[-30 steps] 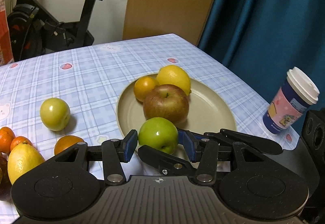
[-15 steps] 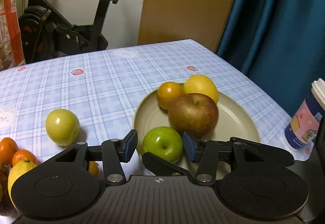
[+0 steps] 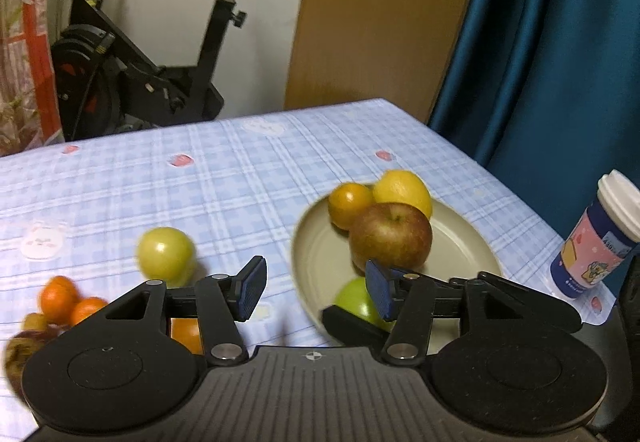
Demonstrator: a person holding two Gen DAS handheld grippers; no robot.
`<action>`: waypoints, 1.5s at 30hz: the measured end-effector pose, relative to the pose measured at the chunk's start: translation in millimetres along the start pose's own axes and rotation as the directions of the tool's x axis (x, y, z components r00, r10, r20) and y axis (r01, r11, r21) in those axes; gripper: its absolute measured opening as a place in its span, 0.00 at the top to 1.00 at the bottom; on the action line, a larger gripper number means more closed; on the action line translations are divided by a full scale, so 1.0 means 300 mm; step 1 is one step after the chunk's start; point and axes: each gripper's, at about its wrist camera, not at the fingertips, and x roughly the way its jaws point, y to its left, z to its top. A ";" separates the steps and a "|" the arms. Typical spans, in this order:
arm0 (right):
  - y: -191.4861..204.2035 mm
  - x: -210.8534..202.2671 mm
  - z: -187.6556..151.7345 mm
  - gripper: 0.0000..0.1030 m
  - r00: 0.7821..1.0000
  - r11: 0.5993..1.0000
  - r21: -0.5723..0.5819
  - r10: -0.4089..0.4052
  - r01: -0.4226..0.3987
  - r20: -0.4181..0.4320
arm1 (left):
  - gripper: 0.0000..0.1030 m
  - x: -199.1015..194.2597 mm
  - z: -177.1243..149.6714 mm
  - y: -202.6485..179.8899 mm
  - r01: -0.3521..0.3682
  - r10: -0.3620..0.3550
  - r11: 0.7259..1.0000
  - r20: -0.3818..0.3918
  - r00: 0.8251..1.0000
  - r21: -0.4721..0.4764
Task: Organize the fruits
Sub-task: 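Carry the green apple onto the plate beside the red apple and release, then move both tools to the large yellow lemon in the pile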
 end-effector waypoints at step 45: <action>0.414 0.288 -0.018 0.40 0.950 0.918 -0.295 0.196 -0.265 -0.244 | 0.44 -0.181 -0.076 0.306 -0.090 0.091 0.993 0.010 0.996 -0.073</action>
